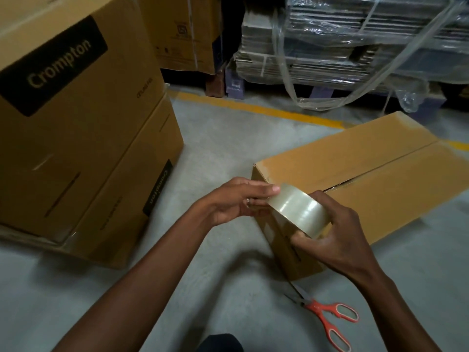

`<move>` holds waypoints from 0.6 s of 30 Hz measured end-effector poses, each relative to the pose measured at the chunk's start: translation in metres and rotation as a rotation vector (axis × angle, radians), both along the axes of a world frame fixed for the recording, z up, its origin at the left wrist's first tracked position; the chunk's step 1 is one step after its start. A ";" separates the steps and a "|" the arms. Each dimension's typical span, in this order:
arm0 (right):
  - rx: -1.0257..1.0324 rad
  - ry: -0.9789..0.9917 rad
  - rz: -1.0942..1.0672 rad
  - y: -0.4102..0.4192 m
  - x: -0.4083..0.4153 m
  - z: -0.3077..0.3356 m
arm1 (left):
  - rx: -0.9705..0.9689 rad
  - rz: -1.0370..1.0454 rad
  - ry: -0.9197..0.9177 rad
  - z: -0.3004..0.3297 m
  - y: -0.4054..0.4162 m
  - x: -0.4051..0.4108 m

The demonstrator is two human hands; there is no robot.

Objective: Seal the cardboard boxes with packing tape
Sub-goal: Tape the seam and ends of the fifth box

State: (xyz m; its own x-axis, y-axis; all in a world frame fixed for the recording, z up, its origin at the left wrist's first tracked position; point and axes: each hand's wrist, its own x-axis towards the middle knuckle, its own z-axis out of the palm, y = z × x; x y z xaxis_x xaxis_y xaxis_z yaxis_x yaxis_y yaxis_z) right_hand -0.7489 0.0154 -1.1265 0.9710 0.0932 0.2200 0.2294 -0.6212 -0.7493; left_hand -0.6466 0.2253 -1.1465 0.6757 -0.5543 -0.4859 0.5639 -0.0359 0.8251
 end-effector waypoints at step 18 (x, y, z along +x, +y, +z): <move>0.003 0.086 -0.115 0.019 0.034 -0.004 | 0.164 -0.106 -0.093 0.013 -0.007 0.054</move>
